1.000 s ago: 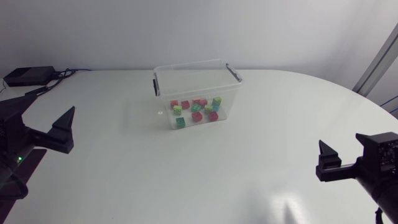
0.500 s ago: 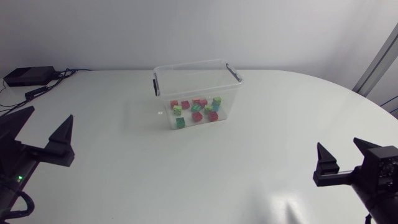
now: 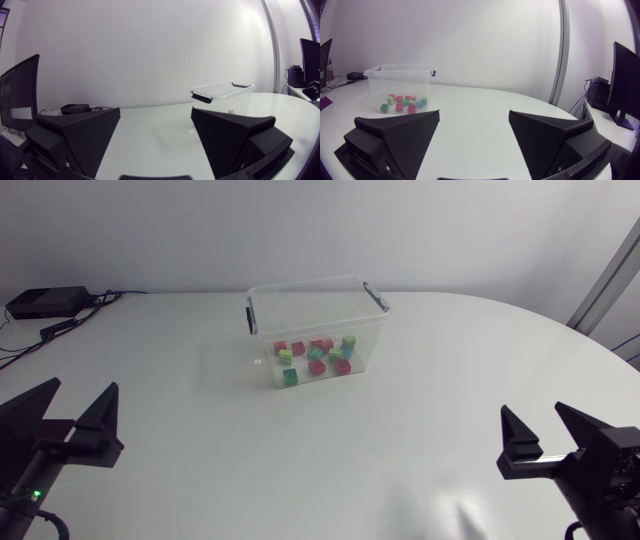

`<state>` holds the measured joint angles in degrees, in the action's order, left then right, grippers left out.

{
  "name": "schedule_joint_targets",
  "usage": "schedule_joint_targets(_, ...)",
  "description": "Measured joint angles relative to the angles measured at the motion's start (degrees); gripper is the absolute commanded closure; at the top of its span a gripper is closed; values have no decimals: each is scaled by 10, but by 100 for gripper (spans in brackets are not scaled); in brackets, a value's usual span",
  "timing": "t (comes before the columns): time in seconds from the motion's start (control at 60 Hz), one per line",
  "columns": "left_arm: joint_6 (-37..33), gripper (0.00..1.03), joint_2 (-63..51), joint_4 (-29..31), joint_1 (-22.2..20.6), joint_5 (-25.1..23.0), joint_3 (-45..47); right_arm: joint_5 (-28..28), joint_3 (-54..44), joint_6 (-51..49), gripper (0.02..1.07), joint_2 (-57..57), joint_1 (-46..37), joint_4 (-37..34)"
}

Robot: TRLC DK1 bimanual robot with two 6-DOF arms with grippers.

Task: Place the duplo bricks in the container

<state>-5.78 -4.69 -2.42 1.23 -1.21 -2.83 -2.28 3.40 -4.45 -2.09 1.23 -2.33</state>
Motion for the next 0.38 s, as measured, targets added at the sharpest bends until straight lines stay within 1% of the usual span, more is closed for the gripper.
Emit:
schedule_joint_targets(0.183, 36, 4, 36, 23, -9, 7, 16, 19, -9, 24, 7, 17, -9, 21)
schedule_joint_targets(0.383, 40, 4, 36, 25, -9, 8, 16, 21, -10, 32, 7, 17, -9, 25)
